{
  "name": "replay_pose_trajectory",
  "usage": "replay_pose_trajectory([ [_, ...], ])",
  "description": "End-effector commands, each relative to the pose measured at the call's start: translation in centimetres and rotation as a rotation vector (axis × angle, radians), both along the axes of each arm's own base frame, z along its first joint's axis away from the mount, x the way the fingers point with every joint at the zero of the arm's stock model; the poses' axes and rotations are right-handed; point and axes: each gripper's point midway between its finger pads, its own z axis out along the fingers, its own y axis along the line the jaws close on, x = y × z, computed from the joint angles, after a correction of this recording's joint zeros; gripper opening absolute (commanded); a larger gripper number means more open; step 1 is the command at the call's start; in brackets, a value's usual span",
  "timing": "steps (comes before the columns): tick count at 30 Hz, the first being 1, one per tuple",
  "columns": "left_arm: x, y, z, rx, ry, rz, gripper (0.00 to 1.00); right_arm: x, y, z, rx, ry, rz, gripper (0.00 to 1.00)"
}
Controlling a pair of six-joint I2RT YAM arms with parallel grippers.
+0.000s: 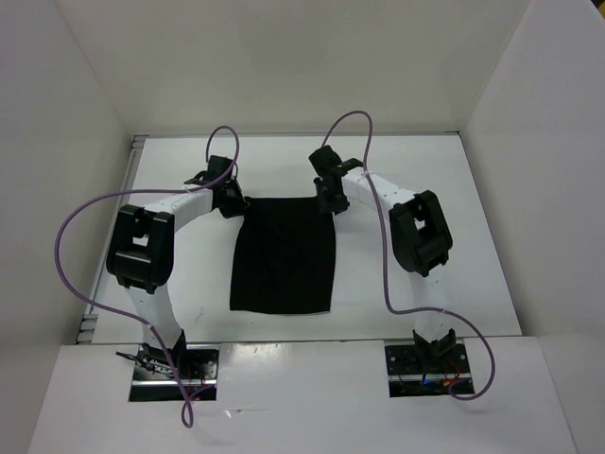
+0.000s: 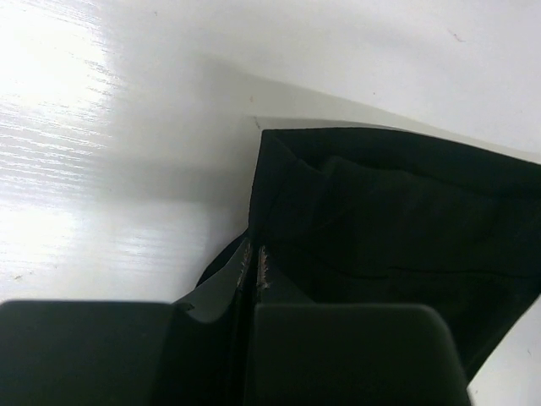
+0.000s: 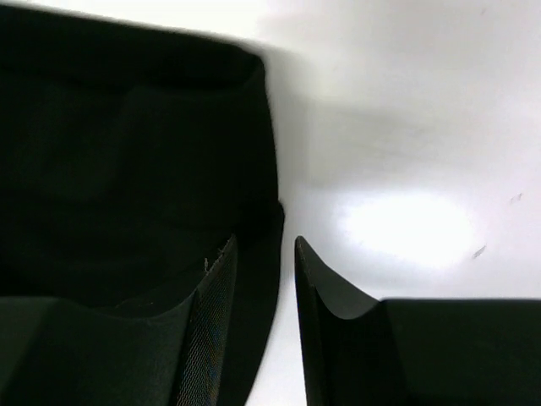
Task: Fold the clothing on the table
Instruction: Fold the skirt
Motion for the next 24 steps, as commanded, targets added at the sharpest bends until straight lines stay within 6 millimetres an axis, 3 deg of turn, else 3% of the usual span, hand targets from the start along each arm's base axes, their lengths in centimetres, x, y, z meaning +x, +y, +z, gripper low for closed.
replay_pose_trajectory([
  [1, 1.1, -0.2, 0.8, -0.003, -0.033, -0.028, 0.0, 4.4, 0.1, 1.5, 0.04, -0.112, 0.029, 0.39],
  [2, 1.1, -0.1, 0.8, 0.002, -0.035, -0.035, 0.0, 5.0, -0.4, 1.6, 0.068, -0.109, 0.019, 0.39],
  [6, 0.9, 0.0, 0.7, 0.009, -0.027, -0.042, 0.0, 6.4, 0.4, 1.2, 0.15, -0.13, 0.048, 0.39],
  [7, 0.9, 0.0, 0.7, 0.009, -0.027, -0.043, 0.0, 6.4, 0.2, -0.2, 0.152, -0.1, 0.046, 0.39],
  [11, 0.7, -0.2, 0.2, 0.001, -0.015, -0.05, 0.0, 6.1, 2.6, -1.7, 0.273, -0.028, 0.127, 0.38],
  [18, 0.8, -0.2, -0.7, -0.007, 0.008, -0.061, 0.0, 6.0, 4.7, -2.0, 0.388, 0.011, 0.201, 0.38],
  [21, 0.8, -0.2, -0.7, -0.007, 0.008, -0.061, 0.0, 6.3, 4.5, -2.6, 0.396, 0.023, 0.206, 0.23],
  [22, 0.8, -0.2, -1.1, -0.006, 0.017, -0.061, 0.0, 6.5, 3.7, -2.8, 0.386, 0.026, 0.188, 0.09],
  [23, 1.2, 0.4, -0.9, 0.001, 0.006, -0.044, 0.0, 6.7, 3.3, -2.9, 0.366, 0.018, 0.175, 0.04],
  [24, 1.3, 0.7, -0.9, 0.016, 0.004, -0.033, 0.0, 7.1, 3.0, -2.2, 0.351, -0.006, 0.145, 0.0],
])
